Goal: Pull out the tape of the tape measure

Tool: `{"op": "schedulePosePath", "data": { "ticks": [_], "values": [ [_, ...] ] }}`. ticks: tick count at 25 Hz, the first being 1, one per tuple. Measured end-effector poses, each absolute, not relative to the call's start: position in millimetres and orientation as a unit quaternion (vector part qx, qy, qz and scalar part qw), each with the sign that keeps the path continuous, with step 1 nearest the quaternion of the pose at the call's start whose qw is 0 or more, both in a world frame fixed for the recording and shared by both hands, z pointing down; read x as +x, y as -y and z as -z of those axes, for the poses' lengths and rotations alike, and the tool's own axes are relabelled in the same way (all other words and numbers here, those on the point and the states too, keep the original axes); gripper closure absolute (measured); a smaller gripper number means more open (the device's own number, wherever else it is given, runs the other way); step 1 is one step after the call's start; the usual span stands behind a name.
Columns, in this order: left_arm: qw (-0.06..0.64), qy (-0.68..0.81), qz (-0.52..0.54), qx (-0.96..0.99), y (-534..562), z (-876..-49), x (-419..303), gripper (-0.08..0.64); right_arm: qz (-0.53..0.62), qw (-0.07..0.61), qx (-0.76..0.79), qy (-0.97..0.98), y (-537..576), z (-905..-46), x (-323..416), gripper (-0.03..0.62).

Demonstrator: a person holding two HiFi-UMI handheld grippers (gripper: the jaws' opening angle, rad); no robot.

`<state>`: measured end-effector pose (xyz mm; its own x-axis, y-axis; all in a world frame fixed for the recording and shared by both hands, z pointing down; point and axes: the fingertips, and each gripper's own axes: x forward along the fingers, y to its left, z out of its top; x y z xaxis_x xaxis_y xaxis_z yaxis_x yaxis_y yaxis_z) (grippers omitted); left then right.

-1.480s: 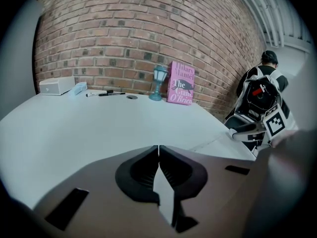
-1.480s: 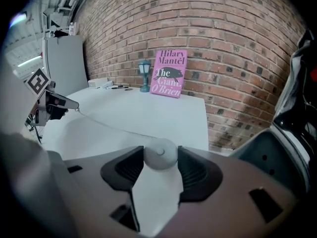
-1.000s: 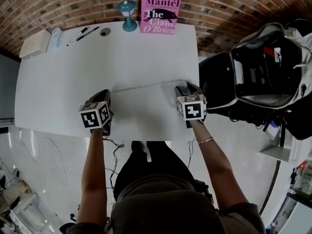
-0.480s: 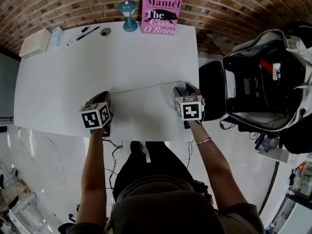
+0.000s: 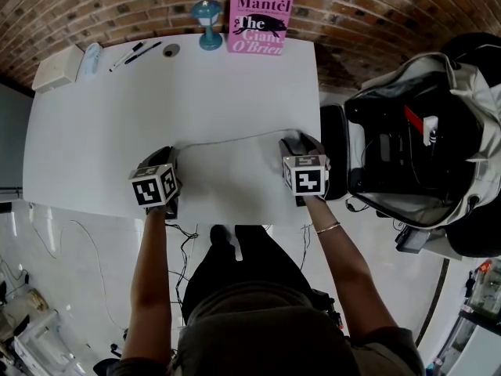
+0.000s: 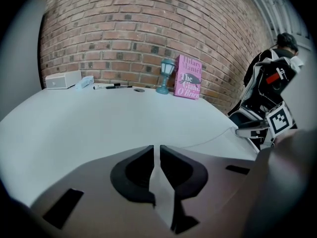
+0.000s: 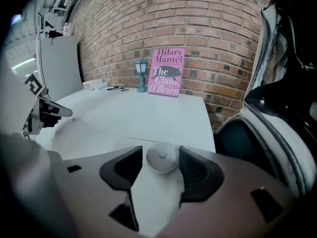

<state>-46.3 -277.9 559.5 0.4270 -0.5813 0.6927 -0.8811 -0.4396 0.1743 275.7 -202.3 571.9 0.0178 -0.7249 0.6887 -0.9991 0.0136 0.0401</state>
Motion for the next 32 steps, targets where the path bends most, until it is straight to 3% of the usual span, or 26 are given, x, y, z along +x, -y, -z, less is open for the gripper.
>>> {"op": "schedulePosePath", "data": {
  "ticks": [11,32],
  "values": [
    [0.255,0.474,-0.259,0.802,276.5,-548.3,-64.9,0.529,-0.216,0.241,0.678,0.660,196.4,-538.6,253.3,0.380],
    [0.193,0.461,-0.194,0.844,251.4,-487.8,-60.5,0.531,-0.178,0.145,0.690,0.686,170.7,-462.1,192.9,0.492]
  ]
}}
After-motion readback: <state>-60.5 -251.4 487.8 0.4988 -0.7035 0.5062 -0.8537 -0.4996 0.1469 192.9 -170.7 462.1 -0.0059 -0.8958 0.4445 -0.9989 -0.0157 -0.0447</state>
